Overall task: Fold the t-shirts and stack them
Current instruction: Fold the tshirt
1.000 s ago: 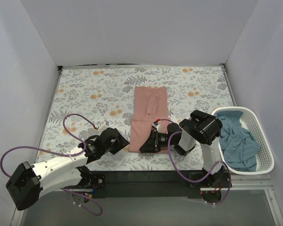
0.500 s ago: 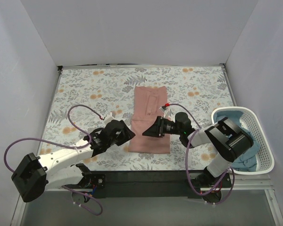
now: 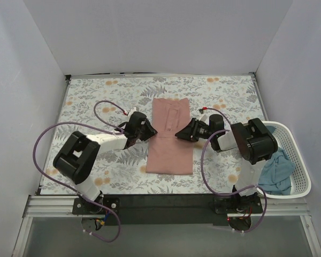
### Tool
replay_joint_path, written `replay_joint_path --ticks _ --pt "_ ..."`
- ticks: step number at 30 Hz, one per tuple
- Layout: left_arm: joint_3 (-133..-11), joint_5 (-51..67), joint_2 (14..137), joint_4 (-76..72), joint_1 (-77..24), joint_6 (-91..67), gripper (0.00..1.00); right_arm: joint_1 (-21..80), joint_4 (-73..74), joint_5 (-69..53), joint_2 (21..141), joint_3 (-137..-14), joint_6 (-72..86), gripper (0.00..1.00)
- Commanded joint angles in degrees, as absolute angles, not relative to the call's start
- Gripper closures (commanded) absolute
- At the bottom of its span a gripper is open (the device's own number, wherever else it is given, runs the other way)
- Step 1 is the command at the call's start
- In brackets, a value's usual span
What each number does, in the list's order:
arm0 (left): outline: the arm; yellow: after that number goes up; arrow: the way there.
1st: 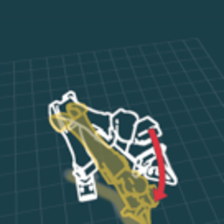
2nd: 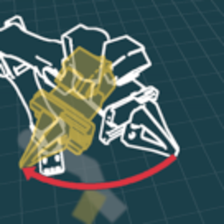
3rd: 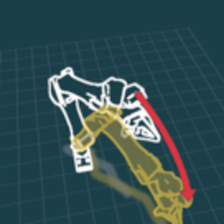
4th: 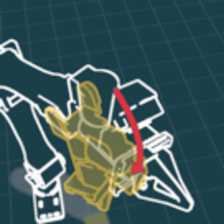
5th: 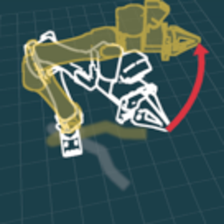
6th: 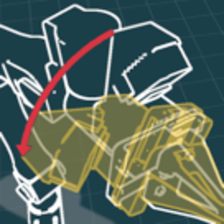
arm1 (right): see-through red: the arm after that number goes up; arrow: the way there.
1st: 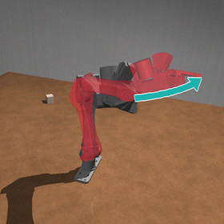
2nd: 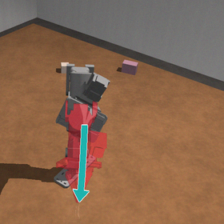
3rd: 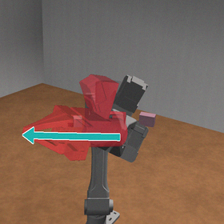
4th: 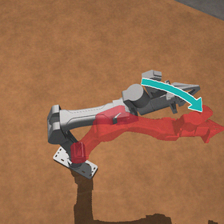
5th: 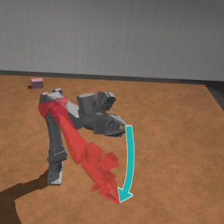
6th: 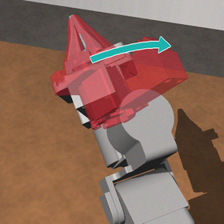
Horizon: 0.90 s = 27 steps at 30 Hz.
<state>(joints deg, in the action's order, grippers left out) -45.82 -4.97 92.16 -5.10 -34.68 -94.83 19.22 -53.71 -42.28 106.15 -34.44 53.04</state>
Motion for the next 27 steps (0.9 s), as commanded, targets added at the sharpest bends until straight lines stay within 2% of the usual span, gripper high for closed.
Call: replay_joint_path --ticks 1,5,9,11,12,14,15,16,18,19,22,23,27 --pt "-48.8 -0.1 97.9 -8.4 -32.0 -92.8 0.79 17.3 -53.3 -43.7 110.0 -36.3 50.5 0.56" --pt "-50.0 3.4 104.5 -8.1 -30.1 -93.3 0.85 15.6 -53.5 -44.0 113.5 -36.7 49.1 0.56" --pt "-48.8 3.5 100.7 -6.8 -28.7 -93.2 0.82 15.2 -50.7 -43.9 110.8 -36.1 46.9 0.55" --pt "-48.3 2.2 97.4 -5.8 -28.7 -92.3 0.76 15.3 -47.7 -42.5 108.1 -35.9 44.2 0.55" --pt "-48.3 1.7 95.4 -4.1 -28.7 -91.1 0.69 15.3 -45.8 -41.7 104.8 -35.7 42.8 0.55" --pt "-48.9 0.6 90.5 -1.6 -28.8 -89.6 0.63 15.5 -38.0 -38.4 100.8 -35.5 40.2 0.55" --pt "-49.1 0.7 88.9 1.6 -29.0 -87.6 0.57 15.7 -35.4 -37.0 96.6 -35.6 36.8 0.54" --pt "-49.1 -1.6 85.8 3.2 -29.4 -86.8 0.54 16.0 -26.7 -35.3 94.4 -36.0 34.9 0.54" --pt "-49.6 -4.4 83.1 8.2 -31.0 -84.8 0.49 17.7 -16.4 -28.2 88.5 -37.5 28.1 0.52" --pt "-49.5 -5.2 81.6 9.9 -31.6 -83.2 0.46 18.6 -6.7 -25.3 86.8 -39.4 25.9 0.51" --pt "-48.3 -8.1 76.5 16.1 -34.9 -81.0 0.38 25.2 8.5 -5.1 80.3 -43.1 21.4 0.49" --pt "-48.1 -9.6 74.1 17.7 -37.3 -80.5 0.35 29.4 16.1 -1.4 77.7 -43.6 21.4 0.46" --pt "-47.0 -17.4 70.8 29.0 -44.2 -81.1 0.27 37.3 25.9 5.8 72.6 -42.4 26.4 0.41"
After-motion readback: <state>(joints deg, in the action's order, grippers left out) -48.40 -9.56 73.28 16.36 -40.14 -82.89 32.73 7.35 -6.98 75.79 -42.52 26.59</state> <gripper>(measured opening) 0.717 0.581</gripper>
